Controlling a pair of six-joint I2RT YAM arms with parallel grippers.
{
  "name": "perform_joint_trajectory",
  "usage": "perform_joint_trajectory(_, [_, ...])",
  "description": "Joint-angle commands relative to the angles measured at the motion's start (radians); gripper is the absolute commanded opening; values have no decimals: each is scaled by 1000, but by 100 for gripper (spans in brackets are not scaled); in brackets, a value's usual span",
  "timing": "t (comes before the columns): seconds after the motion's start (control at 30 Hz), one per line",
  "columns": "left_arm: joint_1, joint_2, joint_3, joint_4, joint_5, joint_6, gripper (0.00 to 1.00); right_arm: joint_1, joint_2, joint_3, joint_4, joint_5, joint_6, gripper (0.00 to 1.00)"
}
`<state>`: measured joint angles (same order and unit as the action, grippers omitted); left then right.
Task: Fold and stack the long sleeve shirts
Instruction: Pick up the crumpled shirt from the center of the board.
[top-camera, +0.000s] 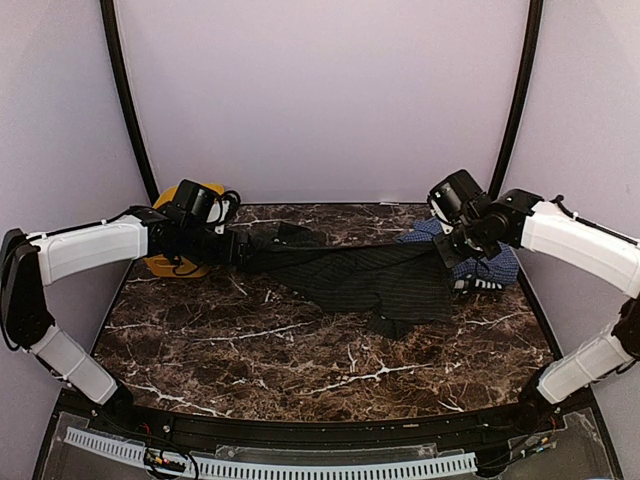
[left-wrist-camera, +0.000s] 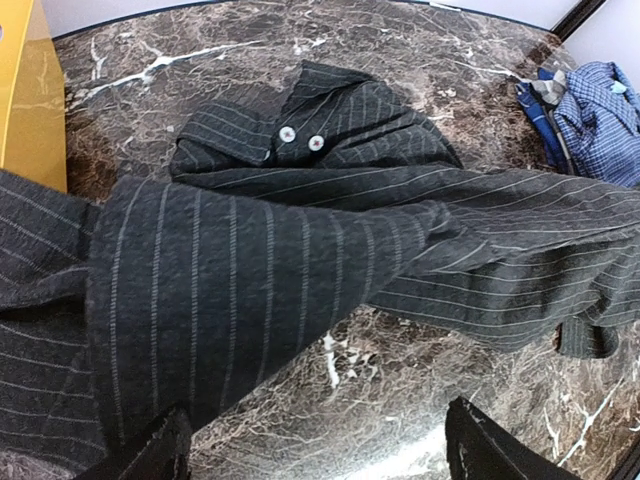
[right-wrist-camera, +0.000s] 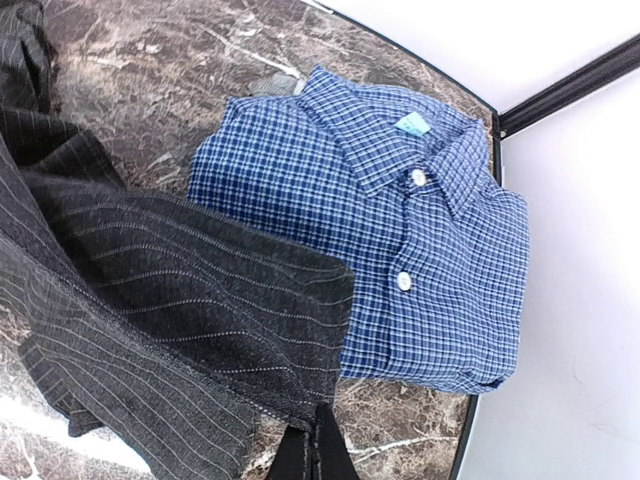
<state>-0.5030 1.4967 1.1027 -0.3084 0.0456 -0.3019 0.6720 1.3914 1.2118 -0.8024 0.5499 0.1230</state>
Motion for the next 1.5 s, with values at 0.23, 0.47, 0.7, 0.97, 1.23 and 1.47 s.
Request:
perform_joint_trajectory(0.23, [7,71,69,34,14,-14,87,-50,-79,-59,-22,-15,81,0])
perform_joint_trajectory(0.47, [27,179,160,42,4,-3,88,-54,-94,-76,-22,-23,87,0])
perform_joint_trajectory(0.7, [53,244,217,48,-34,9,88,-55,-96,-89,-19,-26,87,0])
perform_joint_trajectory(0.97, [63,330,307,30,38,-4,88,-57,-90,-99,-15,-33,89,0])
perform_joint_trajectory(1.23, [67,242,294,43,-15,156,93,-68,-97,-105,-15,-25,96,0])
perform_joint_trajectory(1.47, [152,254,321,-13,62,76,95,-94,-121,-121,-4,-24,98,0])
